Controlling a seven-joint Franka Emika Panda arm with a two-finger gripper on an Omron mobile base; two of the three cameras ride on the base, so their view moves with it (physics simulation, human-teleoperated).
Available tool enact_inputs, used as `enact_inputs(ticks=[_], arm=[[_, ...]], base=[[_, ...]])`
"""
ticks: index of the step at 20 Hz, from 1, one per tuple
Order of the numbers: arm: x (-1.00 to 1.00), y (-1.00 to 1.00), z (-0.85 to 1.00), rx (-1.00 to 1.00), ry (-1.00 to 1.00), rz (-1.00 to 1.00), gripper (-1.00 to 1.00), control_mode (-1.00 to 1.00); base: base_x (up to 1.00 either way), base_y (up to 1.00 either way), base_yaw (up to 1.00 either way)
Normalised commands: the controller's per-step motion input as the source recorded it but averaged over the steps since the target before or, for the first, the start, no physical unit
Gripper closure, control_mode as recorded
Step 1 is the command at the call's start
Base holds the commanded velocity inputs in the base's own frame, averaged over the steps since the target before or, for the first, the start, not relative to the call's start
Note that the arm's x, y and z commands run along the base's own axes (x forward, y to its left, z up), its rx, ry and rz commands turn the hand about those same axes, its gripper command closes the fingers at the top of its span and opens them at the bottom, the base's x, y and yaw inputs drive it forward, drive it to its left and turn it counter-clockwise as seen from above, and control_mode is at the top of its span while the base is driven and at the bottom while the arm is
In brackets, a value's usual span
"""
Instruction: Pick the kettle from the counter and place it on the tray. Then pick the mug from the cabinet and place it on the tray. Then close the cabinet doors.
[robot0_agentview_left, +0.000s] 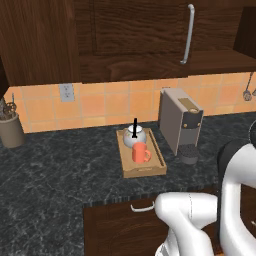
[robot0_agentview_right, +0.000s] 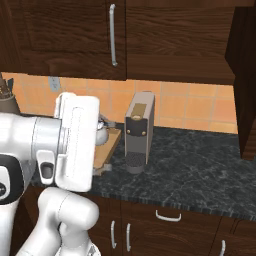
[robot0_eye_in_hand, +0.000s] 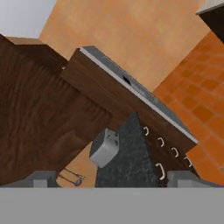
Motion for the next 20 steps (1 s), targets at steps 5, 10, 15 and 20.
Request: enact_inputs(ticks=[5, 10, 15, 20], arm=[[-0.21, -0.73, 0.0, 0.0, -0.21, -0.01, -1.0, -1.0], [-0.17, -0.76, 0.0, 0.0, -0.09, 0.01, -1.0, -1.0], [-0.11, -0.82, 0.03, 0.02, -0.03, 0.0, -1.0, -1.0], [0.13, -0.57, 0.16, 0.0, -0.09, 0.0, -1.0, -1.0]], base=[[0.0, 0.0, 0.0], [0.0, 0.0, 0.0], [0.0, 0.0, 0.0], [0.0, 0.0, 0.0]])
